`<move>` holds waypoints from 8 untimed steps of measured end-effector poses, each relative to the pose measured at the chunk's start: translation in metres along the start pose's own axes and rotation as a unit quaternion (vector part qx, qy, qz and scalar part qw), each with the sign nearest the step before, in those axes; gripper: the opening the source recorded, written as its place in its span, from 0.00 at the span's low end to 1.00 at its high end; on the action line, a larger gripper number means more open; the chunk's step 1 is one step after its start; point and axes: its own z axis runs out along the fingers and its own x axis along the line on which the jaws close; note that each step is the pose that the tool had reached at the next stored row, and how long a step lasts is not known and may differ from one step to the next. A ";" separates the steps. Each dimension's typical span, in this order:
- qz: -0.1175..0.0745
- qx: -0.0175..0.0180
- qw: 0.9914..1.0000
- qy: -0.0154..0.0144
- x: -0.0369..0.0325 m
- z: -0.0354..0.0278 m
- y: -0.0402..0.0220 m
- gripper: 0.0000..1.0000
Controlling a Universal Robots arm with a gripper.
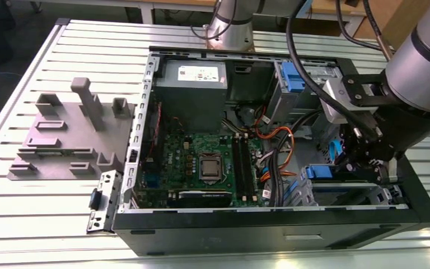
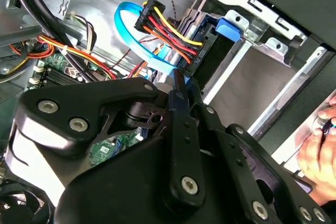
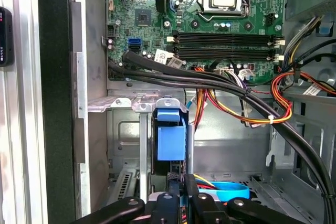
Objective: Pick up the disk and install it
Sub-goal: 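Insert the second disk wire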
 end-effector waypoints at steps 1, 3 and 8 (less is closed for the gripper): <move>0.000 0.000 1.000 0.000 0.0000 0.0000 0.0000 0.16; 0.000 0.000 1.000 0.000 -0.0001 -0.0010 -0.0001 0.17; 0.000 -0.002 1.000 0.000 -0.0009 -0.0159 -0.0014 0.24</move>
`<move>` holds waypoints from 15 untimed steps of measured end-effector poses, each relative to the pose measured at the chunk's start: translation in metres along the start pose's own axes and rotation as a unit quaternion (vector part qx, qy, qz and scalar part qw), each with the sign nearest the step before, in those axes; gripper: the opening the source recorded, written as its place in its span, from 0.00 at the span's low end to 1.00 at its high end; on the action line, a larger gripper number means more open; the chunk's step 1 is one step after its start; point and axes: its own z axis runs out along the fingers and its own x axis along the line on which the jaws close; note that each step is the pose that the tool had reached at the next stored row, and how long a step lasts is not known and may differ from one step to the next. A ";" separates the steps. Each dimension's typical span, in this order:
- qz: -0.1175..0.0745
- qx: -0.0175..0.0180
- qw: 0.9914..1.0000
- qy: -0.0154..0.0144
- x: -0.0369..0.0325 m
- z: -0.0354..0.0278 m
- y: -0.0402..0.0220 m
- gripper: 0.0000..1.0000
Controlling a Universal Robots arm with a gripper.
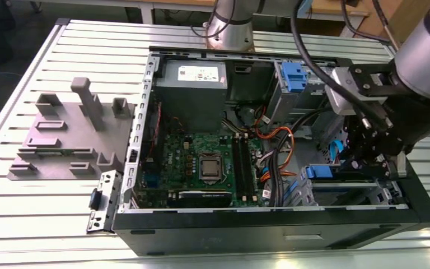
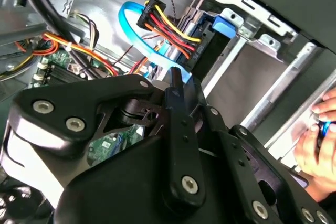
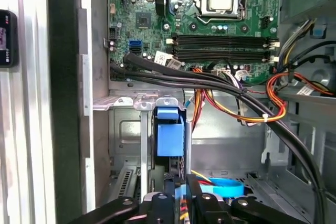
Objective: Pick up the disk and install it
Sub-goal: 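Insert the second disk wire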
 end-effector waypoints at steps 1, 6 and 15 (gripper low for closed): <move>0.000 -0.001 1.000 0.000 -0.0002 -0.0029 -0.0003 0.24; 0.000 -0.002 1.000 0.000 -0.0002 -0.0041 -0.0004 0.11; 0.000 -0.002 1.000 0.000 -0.0002 -0.0042 -0.0004 0.11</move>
